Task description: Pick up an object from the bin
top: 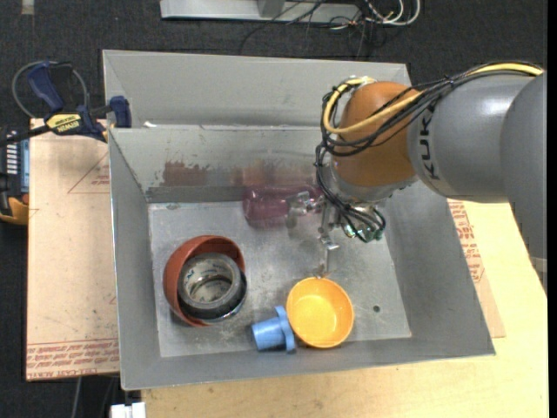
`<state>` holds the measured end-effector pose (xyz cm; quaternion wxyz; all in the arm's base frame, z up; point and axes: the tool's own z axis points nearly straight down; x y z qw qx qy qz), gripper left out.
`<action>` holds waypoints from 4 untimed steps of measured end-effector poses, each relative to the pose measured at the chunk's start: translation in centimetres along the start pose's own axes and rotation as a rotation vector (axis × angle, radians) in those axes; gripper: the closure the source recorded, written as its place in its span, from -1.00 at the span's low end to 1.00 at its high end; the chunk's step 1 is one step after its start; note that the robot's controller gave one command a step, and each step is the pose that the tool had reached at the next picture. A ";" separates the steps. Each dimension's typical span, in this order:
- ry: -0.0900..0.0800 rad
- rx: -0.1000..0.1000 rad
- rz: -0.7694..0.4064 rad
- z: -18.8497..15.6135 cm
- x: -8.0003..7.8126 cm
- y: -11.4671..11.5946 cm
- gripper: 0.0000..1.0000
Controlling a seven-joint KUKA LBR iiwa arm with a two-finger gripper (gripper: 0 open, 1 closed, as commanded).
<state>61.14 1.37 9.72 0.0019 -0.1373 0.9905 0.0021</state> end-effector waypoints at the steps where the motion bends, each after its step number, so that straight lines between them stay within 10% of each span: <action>1: 0.000 0.000 0.000 0.0 0.0 0.0 -1.00; 4: -0.004 -0.001 -0.003 -7.9 -3.2 5.0 -1.00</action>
Offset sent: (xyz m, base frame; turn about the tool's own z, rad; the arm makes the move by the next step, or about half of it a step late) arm 0.0000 0.0000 0.0000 0.0000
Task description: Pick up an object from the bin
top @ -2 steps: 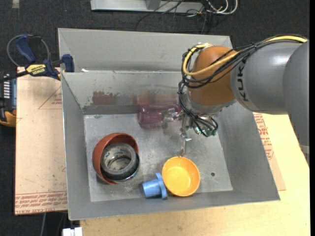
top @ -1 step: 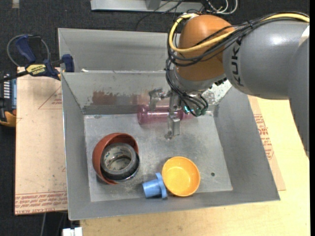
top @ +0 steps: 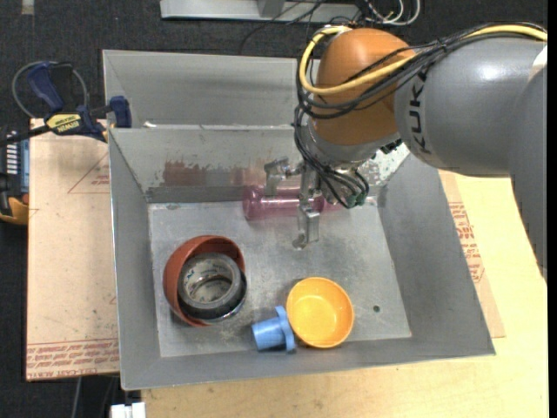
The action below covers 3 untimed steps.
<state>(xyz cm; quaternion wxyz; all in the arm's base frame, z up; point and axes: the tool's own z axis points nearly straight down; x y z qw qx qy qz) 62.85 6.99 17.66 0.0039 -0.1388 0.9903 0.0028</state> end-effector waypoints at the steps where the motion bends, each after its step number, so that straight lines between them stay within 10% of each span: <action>1: 0.000 -0.003 0.168 4.4 -0.9 2.0 -1.00; 3: -0.009 0.000 -0.001 5.8 1.2 3.3 -1.00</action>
Offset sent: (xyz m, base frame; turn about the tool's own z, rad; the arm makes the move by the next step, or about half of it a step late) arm -0.0251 0.0274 -0.0461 0.0302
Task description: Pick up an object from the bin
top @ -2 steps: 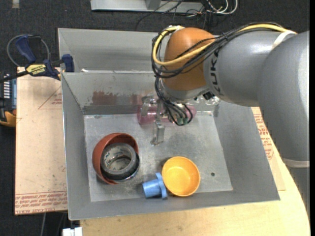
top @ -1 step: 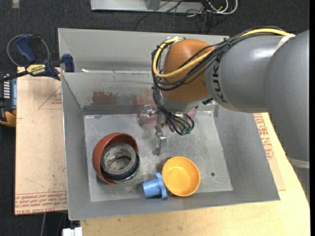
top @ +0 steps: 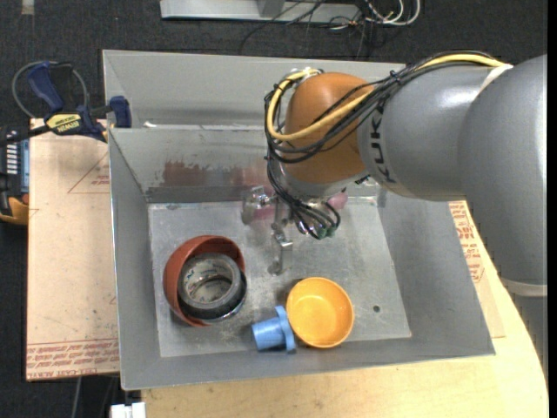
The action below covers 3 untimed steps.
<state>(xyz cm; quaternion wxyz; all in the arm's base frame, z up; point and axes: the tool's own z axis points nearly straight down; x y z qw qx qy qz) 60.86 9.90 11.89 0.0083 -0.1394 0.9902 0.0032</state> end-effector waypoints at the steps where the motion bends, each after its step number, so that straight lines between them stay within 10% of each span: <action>1: -0.001 -0.002 -0.343 5.0 0.6 4.9 -1.00; 2: -0.004 0.000 -0.047 4.7 -0.3 3.8 1.00; 3: -0.004 0.000 -0.046 4.7 -0.3 3.8 1.00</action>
Offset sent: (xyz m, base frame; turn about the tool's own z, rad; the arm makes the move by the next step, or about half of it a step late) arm -0.0084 0.0366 -0.0473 -0.0467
